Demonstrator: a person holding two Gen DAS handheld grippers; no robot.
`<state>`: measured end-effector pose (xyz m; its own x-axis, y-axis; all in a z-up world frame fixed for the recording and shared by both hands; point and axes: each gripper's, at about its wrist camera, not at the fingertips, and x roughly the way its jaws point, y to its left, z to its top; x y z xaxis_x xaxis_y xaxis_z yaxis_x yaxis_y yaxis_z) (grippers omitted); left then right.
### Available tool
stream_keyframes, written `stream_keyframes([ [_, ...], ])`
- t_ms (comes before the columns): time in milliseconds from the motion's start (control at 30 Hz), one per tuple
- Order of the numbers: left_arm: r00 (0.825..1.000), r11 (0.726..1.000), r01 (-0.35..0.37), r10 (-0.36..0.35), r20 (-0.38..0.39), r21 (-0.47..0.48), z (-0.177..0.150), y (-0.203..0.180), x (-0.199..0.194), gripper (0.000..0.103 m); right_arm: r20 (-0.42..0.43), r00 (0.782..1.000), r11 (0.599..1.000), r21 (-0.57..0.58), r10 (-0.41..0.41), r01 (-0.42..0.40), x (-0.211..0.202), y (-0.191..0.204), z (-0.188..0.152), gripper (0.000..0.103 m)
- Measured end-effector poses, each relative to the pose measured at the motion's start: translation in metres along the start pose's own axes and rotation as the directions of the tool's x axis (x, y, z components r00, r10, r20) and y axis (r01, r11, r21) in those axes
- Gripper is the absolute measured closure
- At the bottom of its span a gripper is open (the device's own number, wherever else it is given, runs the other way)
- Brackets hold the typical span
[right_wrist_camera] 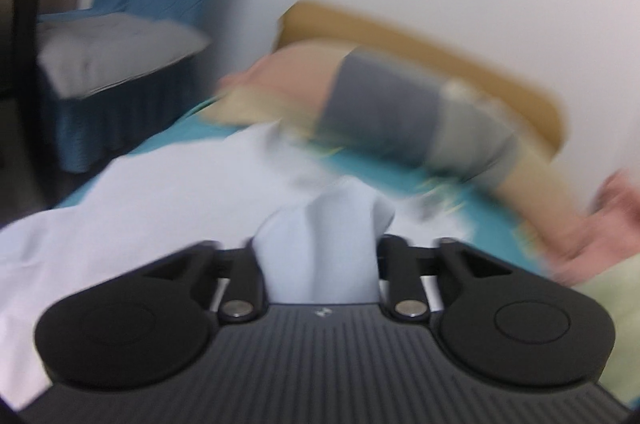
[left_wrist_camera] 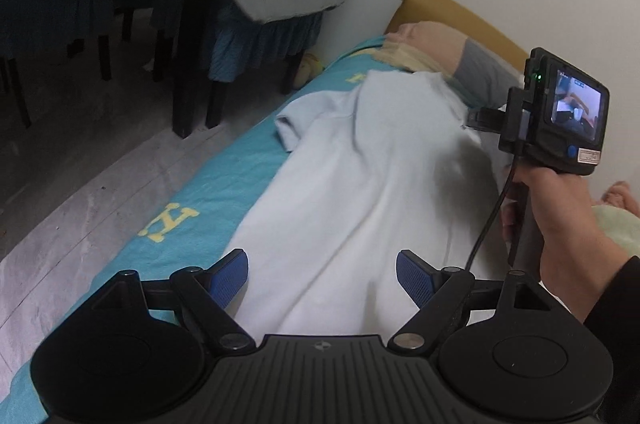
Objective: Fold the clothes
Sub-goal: 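Grasp the T-shirt hem with the right gripper and lift it toward the collar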
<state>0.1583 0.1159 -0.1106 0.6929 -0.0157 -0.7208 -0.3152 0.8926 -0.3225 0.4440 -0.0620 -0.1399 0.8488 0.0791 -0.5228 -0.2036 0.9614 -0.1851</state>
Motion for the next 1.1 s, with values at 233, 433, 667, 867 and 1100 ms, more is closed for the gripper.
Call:
stream_keyframes([
  [233, 1.000, 0.999, 0.007, -0.006, -0.019, 0.048, -0.002, -0.010, 0.014, 0.020, 0.014, 0.983, 0.974, 0.131, 0.184, -0.184, -0.046, -0.010, -0.007, 0.013],
  [433, 0.999, 0.992, 0.034, -0.033, -0.004, 0.125, -0.011, -0.029, 0.000, 0.020, 0.036, 0.981, 0.953, 0.236, 0.189, -0.192, -0.156, -0.059, -0.035, 0.013],
  [667, 0.996, 0.976, 0.083, -0.077, -0.034, 0.201, -0.034, -0.055, -0.034, 0.020, -0.029, 0.985, 0.904, 0.403, 0.173, -0.146, -0.296, -0.117, -0.106, 0.013],
  [867, 0.993, 0.941, 0.117, -0.102, -0.062, 0.318, -0.061, -0.084, -0.076, 0.020, 0.070, 0.982, 0.808, 0.559, 0.178, -0.186, -0.375, -0.158, -0.151, 0.013],
  [1100, 0.987, 0.879, 0.149, -0.105, -0.122, 0.452, -0.108, -0.140, -0.095, 0.023, 0.116, 0.989, 0.755, 0.639, 0.093, -0.146, -0.397, -0.207, -0.177, 0.013],
])
